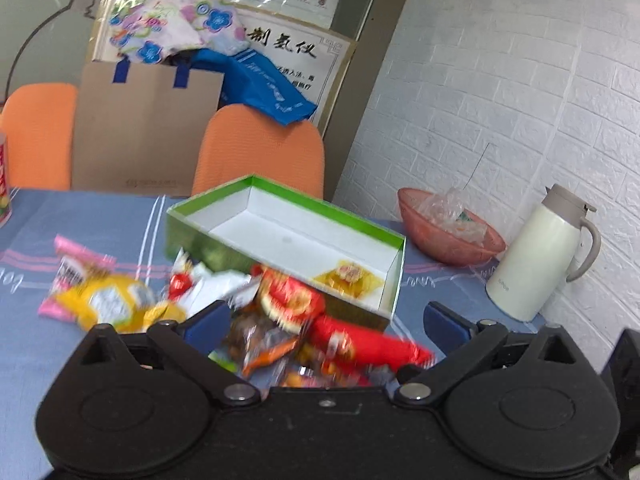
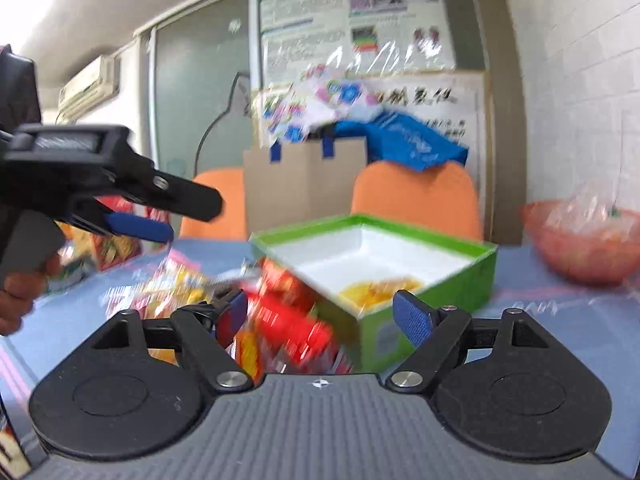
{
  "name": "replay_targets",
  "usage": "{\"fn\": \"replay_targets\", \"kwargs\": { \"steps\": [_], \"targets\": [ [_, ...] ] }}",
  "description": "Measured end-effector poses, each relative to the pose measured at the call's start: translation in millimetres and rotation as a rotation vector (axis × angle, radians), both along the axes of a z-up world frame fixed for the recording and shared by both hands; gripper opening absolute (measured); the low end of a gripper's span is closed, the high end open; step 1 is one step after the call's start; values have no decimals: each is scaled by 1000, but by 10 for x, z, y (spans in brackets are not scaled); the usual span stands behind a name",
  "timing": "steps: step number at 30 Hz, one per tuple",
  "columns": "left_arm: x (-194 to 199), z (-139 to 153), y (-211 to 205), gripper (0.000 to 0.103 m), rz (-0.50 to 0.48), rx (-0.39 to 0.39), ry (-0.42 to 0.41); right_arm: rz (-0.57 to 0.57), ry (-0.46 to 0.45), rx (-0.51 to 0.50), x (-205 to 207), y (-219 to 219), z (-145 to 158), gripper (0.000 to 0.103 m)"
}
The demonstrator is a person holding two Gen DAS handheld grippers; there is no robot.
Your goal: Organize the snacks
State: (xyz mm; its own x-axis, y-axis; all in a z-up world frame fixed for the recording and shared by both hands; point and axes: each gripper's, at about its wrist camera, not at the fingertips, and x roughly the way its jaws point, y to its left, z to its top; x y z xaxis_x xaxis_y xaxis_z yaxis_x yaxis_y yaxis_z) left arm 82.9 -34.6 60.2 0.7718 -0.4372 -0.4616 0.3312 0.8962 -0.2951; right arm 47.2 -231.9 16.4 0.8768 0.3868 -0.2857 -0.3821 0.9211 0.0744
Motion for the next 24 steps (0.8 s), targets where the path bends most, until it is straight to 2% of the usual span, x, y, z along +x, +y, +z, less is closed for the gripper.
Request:
{"fn": "replay_targets", "kwargs": {
  "steps": [3, 6, 7, 8, 11, 14, 16, 17, 19, 21, 24],
  "targets": [
    [-134, -119, 90, 103, -8, -8, 29, 15, 23, -70, 83, 113, -24, 103],
    [-219, -184, 139, 103, -42, -38, 58, 18, 20, -91, 179, 162, -36, 94],
    [-233, -196, 138, 103, -56, -46, 64, 25, 39, -91, 219, 169, -49, 70],
    [-237, -200, 119, 103, -70, -44, 68, 23, 65, -77, 250, 152, -52, 59],
    [-260, -229, 2, 103, -135, -29, 76, -4, 116, 30, 210, -39, -21, 55],
    [-254, -267, -140, 103, -210, -57, 90, -42, 167, 153, 89, -352, -8, 53],
    [-242, -302, -263, 103, -256, -75, 98, -84, 186, 196, 10, -523, -16, 52],
    [-224, -318, -335, 103, -276, -78, 105, -126, 195, 197, -18, -599, -20, 53],
    [-168, -353, -498, 103, -307, -85, 120, -224, 192, 145, -50, -686, -61, 63],
    [-92, -392, -654, 103, -335, -95, 138, -284, 206, 91, -54, -720, -145, 64],
    [86, -458, -884, 103, -332, -111, 174, -286, 219, 72, -88, -763, -239, 69]
  ]
}}
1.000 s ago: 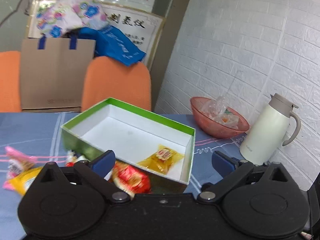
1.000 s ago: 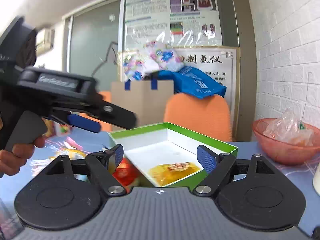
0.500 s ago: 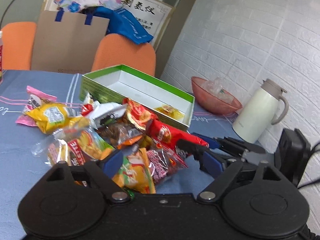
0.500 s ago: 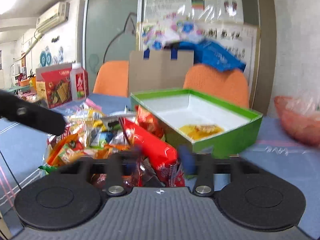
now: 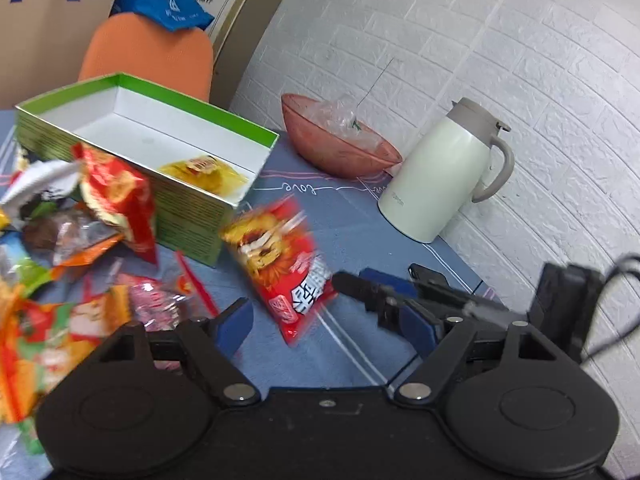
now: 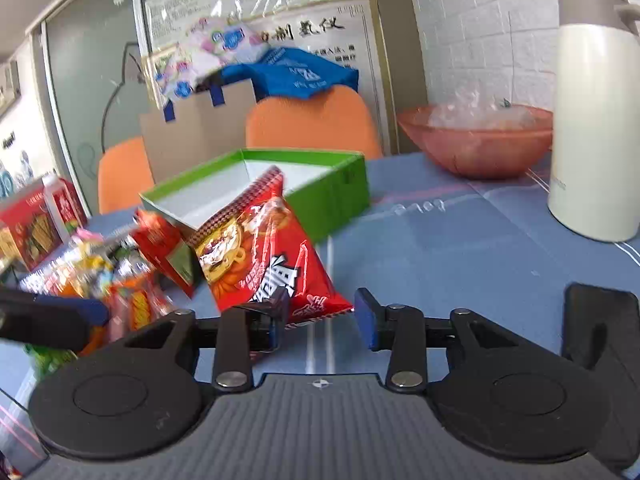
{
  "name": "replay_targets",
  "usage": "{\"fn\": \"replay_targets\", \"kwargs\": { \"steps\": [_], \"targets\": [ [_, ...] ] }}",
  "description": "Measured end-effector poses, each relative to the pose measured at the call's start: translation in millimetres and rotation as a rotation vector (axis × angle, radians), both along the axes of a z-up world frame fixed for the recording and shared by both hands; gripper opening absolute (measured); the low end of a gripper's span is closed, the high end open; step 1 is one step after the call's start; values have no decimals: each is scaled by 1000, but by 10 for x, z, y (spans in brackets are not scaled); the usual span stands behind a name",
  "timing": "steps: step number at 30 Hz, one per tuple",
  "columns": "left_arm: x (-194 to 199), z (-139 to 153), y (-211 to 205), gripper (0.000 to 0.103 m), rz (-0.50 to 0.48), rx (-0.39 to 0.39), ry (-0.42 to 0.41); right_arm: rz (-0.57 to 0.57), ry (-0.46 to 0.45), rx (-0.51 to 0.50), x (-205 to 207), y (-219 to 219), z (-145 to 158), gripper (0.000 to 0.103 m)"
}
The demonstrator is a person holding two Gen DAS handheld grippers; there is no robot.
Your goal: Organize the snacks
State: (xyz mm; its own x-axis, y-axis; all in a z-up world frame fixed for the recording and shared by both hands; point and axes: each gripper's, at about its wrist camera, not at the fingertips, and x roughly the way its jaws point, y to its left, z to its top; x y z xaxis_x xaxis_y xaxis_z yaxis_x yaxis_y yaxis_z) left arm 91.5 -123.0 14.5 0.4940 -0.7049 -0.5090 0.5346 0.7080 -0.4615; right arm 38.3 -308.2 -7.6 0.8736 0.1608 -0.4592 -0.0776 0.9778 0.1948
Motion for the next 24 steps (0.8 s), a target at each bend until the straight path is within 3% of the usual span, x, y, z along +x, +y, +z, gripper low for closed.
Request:
{"fn": "replay_targets", "kwargs": {
  "steps": [4, 8, 12, 17, 22, 24],
  "targets": [
    [312, -114, -204, 103, 63, 1, 84, 34, -37, -29, -80, -19, -7, 103],
    [488, -246, -295, 103, 111, 17, 165, 87, -54, -93, -58, -40, -6, 103],
    [560, -267, -313, 103, 187, 73, 118, 171, -31, -108, 13, -21, -29, 103],
    [607, -203, -239, 103, 222, 58, 94, 189, 1, -83, 4, 93, -79, 103],
    [650, -201, -351, 103, 224, 127, 22, 161, 67, -122, 138, 249, -213, 103],
    [661, -230, -447, 103, 210, 198, -11, 141, 62, -162, 138, 258, -214, 67]
  ]
}}
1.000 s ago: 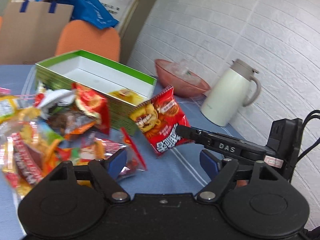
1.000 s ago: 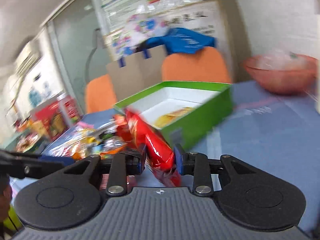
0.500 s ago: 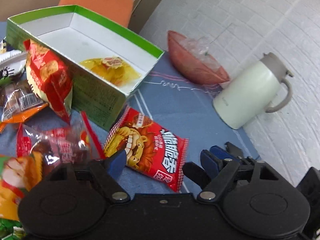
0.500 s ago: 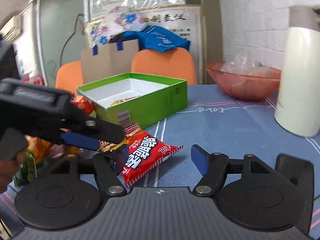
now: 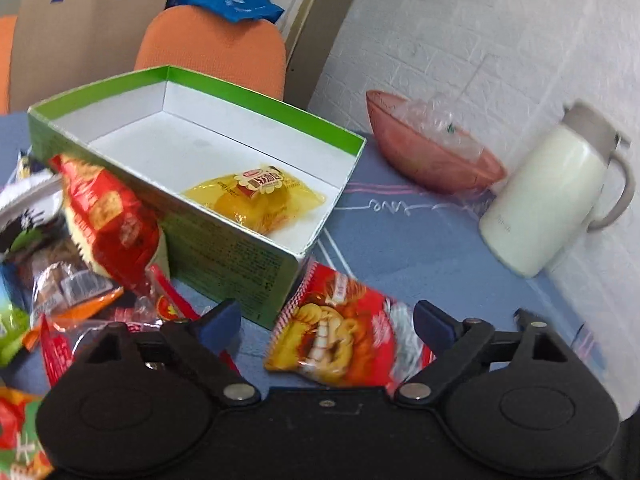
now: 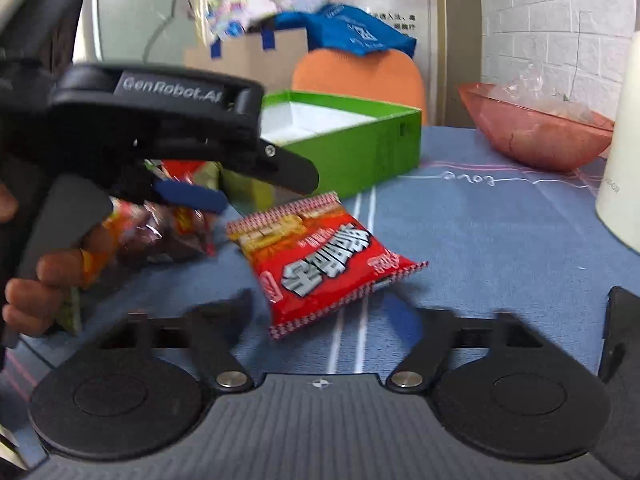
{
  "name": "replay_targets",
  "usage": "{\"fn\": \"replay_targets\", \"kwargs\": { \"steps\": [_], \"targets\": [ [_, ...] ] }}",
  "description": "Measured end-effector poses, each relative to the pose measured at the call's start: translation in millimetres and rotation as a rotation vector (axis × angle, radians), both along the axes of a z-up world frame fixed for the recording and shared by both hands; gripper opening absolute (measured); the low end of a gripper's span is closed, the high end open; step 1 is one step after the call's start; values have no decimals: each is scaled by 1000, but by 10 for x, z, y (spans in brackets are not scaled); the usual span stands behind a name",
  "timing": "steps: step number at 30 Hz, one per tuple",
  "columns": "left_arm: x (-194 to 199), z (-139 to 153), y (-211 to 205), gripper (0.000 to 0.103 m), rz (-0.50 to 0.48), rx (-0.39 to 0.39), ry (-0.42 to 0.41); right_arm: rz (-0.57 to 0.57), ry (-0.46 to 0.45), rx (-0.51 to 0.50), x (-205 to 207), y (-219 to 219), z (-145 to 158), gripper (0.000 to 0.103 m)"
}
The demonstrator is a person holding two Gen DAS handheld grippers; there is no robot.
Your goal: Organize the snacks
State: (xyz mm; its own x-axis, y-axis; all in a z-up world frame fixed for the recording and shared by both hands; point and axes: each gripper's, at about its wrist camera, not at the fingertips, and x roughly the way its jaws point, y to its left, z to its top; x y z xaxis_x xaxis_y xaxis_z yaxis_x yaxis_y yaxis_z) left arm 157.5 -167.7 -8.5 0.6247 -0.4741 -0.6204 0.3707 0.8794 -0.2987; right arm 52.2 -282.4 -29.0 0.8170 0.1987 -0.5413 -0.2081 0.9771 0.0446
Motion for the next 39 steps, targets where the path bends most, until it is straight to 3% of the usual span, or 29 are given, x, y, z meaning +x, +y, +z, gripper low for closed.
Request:
{"fn": "replay_targets", "kwargs": {
  "steps": [1, 2, 3, 4, 5, 7, 8, 9, 10, 11, 12, 17, 18, 19, 22, 30, 34, 39],
  "targets": [
    [-8, -23, -45, 103, -5, 29, -11, -12, 5, 0, -6, -34, 10, 42],
    [-14, -45, -80, 103, -14, 44, -15, -18, 5, 14, -19, -86, 19, 36],
    [-16, -69, -113, 103, -33, 48, -10, -24, 9, 33, -36, -160, 18, 33],
    [-17, -97, -142, 94, -61, 43, 12, -36, 17, 44, -58, -231, 14, 30],
    [-21, -131, -172, 75, -95, 32, 43, -45, 13, 50, -92, -289, 9, 30],
    [-41, -171, -188, 87, -142, -24, 85, -48, 12, 60, -166, -381, 3, 31],
    [-53, -175, -195, 89, -148, -32, 91, -36, 11, 63, -202, -408, 8, 44],
    [-62, -179, -199, 90, -152, -35, 93, -26, 2, 64, -245, -428, 13, 47],
    [-68, -178, -205, 92, -149, -38, 97, -19, -11, 63, -275, -433, 16, 62],
    [-67, -182, -198, 102, -140, -46, 101, -17, -23, 60, -290, -433, 18, 92],
    [-63, -185, -188, 103, -135, -58, 103, -18, -35, 48, -290, -416, 21, 103],
    [-68, -159, -281, 103, -140, -28, 68, 4, -52, -39, -120, -291, 8, 103],
    [-87, -153, -302, 95, -156, -30, 61, 12, -27, -31, -67, -279, -17, 97],
    [-102, -136, -308, 94, -160, -47, 67, 13, -18, -13, -40, -272, -9, 72],
    [-224, -17, -286, 93, -166, -27, 10, -7, -19, -6, -70, -221, 67, 69],
    [-274, 559, 75, 92, -132, -126, -140, 25, -224, -14, -128, -90, 555, 65],
    [-29, 708, 288, 92, -81, -161, -147, 62, -284, -12, 119, 48, 700, 65],
    [345, 742, 564, 92, -12, -173, -124, 103, -294, 13, 535, 282, 750, 64]
  ]
}}
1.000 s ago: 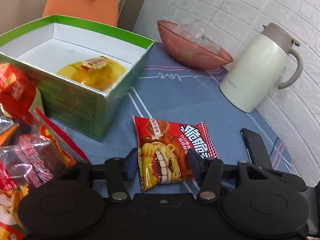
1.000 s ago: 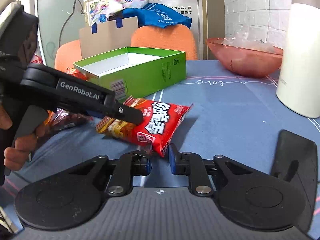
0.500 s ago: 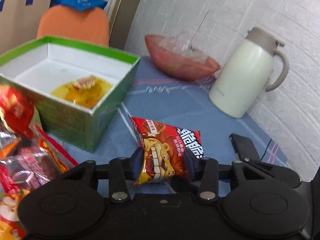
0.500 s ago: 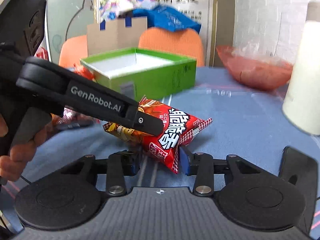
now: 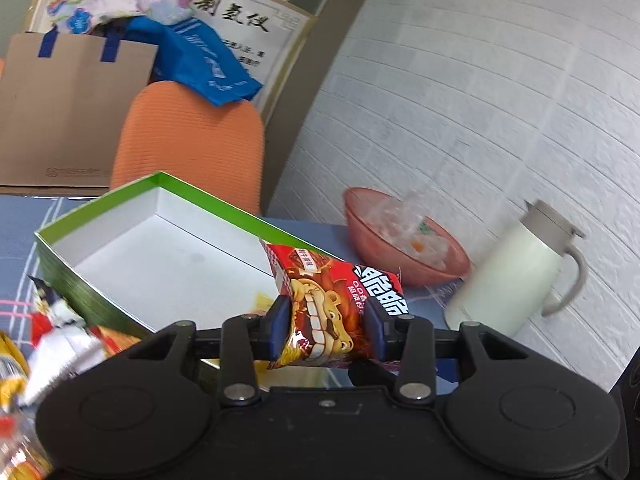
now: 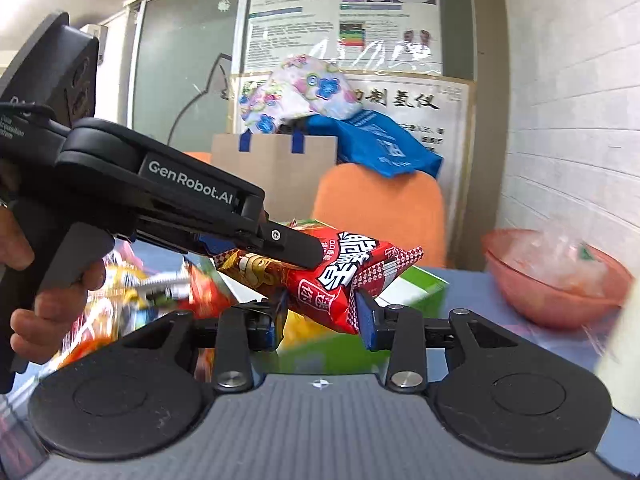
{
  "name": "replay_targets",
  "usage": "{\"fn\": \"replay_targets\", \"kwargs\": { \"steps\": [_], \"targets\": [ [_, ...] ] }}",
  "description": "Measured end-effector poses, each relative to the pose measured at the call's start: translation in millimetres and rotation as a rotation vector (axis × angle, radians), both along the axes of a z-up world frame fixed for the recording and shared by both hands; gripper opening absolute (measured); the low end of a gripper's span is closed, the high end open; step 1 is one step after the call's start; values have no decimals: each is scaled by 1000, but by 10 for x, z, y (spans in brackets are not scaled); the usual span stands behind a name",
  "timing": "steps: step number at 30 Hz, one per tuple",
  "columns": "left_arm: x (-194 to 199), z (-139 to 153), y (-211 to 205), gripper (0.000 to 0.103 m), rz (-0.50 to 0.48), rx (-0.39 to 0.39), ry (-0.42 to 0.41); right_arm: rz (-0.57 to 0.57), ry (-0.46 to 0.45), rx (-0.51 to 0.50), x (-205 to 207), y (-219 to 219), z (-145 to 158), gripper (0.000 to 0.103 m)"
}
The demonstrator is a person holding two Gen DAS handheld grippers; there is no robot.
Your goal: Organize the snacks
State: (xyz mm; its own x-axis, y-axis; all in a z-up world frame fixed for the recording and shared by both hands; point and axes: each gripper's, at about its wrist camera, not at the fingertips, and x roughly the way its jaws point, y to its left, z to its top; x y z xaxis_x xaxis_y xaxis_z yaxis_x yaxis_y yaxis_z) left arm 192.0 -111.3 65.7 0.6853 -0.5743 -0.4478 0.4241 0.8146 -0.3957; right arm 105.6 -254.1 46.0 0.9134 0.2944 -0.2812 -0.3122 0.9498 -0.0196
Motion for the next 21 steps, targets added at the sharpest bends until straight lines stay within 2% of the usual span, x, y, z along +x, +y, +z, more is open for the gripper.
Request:
{"fn": "replay_targets", "kwargs": {
  "steps": [10, 12, 13, 14, 15, 17, 21],
  "targets": [
    [543, -238, 283, 93, 92, 26, 71, 51, 116, -3, 669, 351, -122, 63],
    [582, -268, 288, 103, 108, 50, 67, 51, 124, -12, 741, 384, -170, 66],
    [577, -281, 286, 103, 125, 79, 69, 51, 129, -22, 774, 404, -195, 77],
    [552, -285, 290, 103, 159, 115, 75, 44, 143, -42, 812, 432, -214, 103],
    [479, -263, 314, 103, 196, 140, 58, 26, 154, -68, 807, 445, -222, 103],
    [277, -184, 410, 103, 181, 128, -21, 3, 105, -81, 649, 392, -171, 103],
    [-97, 0, 597, 103, 178, 93, -36, 21, 9, 10, 183, 227, 17, 103]
  ]
}}
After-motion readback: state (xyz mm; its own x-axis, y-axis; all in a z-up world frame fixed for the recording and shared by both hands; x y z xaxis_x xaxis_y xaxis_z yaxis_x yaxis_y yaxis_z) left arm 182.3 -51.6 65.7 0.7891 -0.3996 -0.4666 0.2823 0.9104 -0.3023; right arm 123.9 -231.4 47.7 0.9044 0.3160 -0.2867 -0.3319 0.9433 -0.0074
